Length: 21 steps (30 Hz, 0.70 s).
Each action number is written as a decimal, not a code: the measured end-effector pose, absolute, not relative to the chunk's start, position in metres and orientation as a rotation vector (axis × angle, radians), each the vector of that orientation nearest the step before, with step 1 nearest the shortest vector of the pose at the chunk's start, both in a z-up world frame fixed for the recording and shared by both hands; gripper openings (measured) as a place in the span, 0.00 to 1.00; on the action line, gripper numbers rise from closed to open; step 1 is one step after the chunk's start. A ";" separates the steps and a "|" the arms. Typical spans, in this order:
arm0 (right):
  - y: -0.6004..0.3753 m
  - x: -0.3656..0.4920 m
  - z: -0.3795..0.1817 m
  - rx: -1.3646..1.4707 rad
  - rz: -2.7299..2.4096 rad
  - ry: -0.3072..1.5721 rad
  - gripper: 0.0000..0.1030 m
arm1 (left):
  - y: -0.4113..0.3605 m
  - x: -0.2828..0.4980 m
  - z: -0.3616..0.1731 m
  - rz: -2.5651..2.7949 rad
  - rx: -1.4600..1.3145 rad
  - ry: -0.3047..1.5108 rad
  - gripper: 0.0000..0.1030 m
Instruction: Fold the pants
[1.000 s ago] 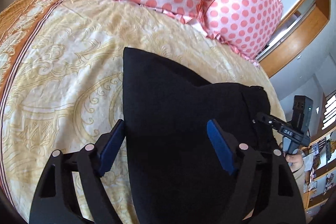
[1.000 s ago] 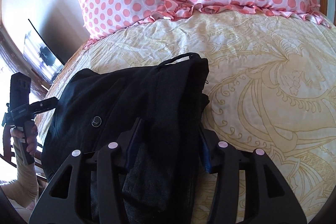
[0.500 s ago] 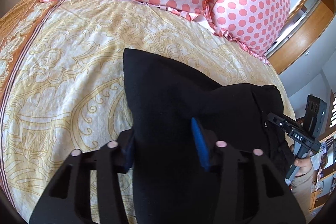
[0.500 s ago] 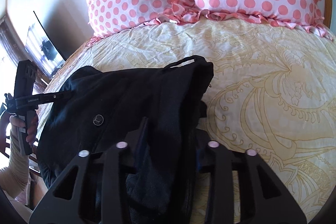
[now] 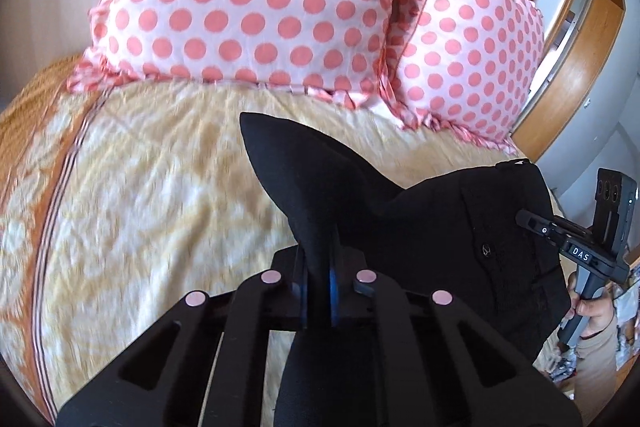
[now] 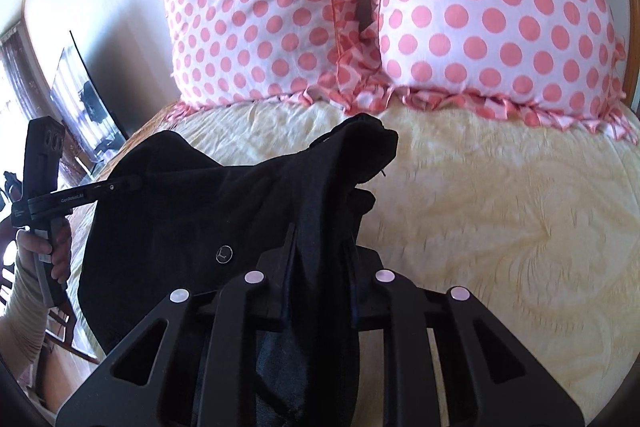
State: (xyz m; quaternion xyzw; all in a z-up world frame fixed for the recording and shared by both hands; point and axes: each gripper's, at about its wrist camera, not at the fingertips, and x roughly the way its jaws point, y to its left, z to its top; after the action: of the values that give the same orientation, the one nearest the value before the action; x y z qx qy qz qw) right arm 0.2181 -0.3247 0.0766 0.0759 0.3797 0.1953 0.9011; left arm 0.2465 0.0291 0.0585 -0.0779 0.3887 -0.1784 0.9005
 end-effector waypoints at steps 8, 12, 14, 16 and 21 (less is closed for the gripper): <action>-0.321 0.307 0.074 0.171 0.340 0.780 0.20 | 0.023 0.325 0.070 -0.267 -0.143 0.743 0.07; -0.310 0.331 0.042 0.084 0.259 0.916 0.21 | 0.027 0.358 0.032 -0.216 -0.135 0.876 0.11; -0.310 0.328 0.041 0.080 0.238 0.904 0.27 | 0.026 0.360 0.022 -0.199 -0.113 0.885 0.22; -0.312 0.325 0.040 0.074 0.197 0.901 0.38 | 0.024 0.358 0.019 -0.172 -0.089 0.873 0.31; -0.328 0.304 0.050 0.042 0.078 0.875 0.64 | 0.034 0.338 0.037 -0.119 -0.071 0.825 0.40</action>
State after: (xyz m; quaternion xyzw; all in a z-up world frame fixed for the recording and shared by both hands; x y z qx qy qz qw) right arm 0.3037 -0.3285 0.0499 0.0203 0.4237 0.0379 0.9048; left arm 0.3381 0.0338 0.0365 -0.0346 0.4006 -0.0577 0.9138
